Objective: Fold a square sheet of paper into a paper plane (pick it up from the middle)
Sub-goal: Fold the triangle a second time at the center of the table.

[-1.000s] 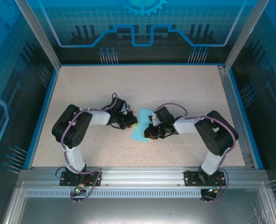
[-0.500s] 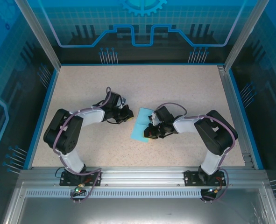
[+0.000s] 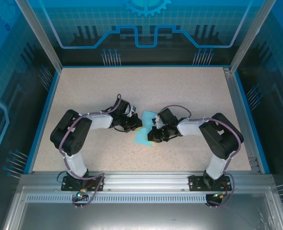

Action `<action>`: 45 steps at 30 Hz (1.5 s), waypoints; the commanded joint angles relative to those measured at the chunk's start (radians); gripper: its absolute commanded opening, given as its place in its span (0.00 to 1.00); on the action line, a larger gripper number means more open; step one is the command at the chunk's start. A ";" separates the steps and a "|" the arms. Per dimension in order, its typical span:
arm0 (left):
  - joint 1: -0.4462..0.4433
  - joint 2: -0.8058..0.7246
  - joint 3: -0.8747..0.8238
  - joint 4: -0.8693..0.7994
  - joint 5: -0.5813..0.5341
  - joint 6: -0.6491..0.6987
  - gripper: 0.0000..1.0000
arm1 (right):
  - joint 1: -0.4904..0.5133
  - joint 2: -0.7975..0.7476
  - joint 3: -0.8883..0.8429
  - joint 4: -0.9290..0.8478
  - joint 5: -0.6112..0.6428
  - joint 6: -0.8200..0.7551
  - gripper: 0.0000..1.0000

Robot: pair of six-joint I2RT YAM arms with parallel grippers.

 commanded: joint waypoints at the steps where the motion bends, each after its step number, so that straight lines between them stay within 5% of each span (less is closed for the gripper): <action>1: 0.001 0.037 -0.004 -0.026 0.014 0.044 0.00 | -0.007 -0.017 0.039 -0.050 0.002 -0.017 0.08; 10: 0.001 0.062 -0.026 -0.035 -0.014 0.047 0.00 | 0.027 0.028 0.166 -0.082 0.028 -0.021 0.09; 35: 0.002 0.068 -0.028 -0.044 -0.032 0.029 0.00 | 0.011 0.171 0.100 -0.069 0.023 -0.012 0.07; 45: 0.002 0.069 -0.044 -0.042 -0.050 0.012 0.00 | -0.019 0.066 0.090 -0.077 -0.052 -0.029 0.09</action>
